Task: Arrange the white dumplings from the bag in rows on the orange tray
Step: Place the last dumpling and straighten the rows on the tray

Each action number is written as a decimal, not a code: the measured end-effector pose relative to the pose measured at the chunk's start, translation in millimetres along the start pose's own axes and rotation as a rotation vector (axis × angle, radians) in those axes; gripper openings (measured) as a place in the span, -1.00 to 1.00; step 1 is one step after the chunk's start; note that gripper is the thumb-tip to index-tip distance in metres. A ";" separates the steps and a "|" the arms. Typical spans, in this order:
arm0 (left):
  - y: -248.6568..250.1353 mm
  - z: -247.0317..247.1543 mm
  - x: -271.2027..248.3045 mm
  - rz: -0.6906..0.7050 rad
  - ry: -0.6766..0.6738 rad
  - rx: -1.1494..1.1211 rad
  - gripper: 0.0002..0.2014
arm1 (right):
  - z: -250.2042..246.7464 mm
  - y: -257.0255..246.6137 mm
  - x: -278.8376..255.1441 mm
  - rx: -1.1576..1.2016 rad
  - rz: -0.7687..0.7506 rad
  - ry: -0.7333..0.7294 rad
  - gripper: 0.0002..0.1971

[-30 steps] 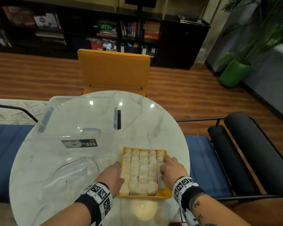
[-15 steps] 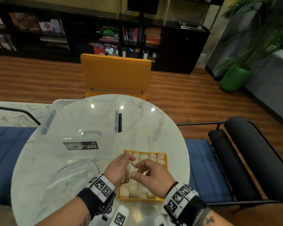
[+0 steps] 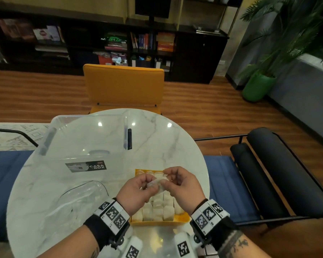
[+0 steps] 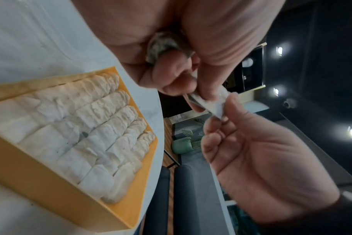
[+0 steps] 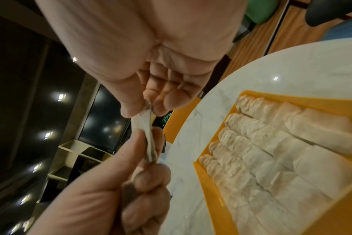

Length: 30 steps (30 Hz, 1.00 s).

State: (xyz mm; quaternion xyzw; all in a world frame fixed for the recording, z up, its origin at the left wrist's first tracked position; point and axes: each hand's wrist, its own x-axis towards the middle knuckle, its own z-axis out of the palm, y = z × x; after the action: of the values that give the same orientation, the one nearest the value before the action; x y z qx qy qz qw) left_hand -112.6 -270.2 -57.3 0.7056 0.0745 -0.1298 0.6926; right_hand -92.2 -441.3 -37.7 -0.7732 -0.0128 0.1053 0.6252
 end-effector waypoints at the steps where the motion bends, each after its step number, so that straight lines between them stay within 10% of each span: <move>1: -0.2 1.7 -0.8 0.026 0.009 0.047 -0.94 | -3.7 -2.7 -0.3 -0.013 -0.012 -0.014 -0.76; 11: -18.7 5.1 -0.6 0.026 0.076 0.445 -0.81 | -34.9 -34.0 0.4 -0.547 -0.240 -0.125 -0.81; 17: -45.3 -17.0 -0.7 -0.072 0.246 0.714 -0.70 | -54.5 -15.2 10.8 -0.789 -0.046 -0.136 -0.93; 30: -71.4 -35.2 6.9 -0.332 0.149 0.908 -0.45 | -31.5 69.0 14.7 -1.151 0.206 -0.415 -0.85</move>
State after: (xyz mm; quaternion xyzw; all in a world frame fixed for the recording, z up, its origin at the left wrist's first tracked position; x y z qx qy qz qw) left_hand -123.6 -233.5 -127.4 0.9223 0.1714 -0.2072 0.2775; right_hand -79.8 -484.4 -100.6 -0.9471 -0.1141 0.2893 0.0791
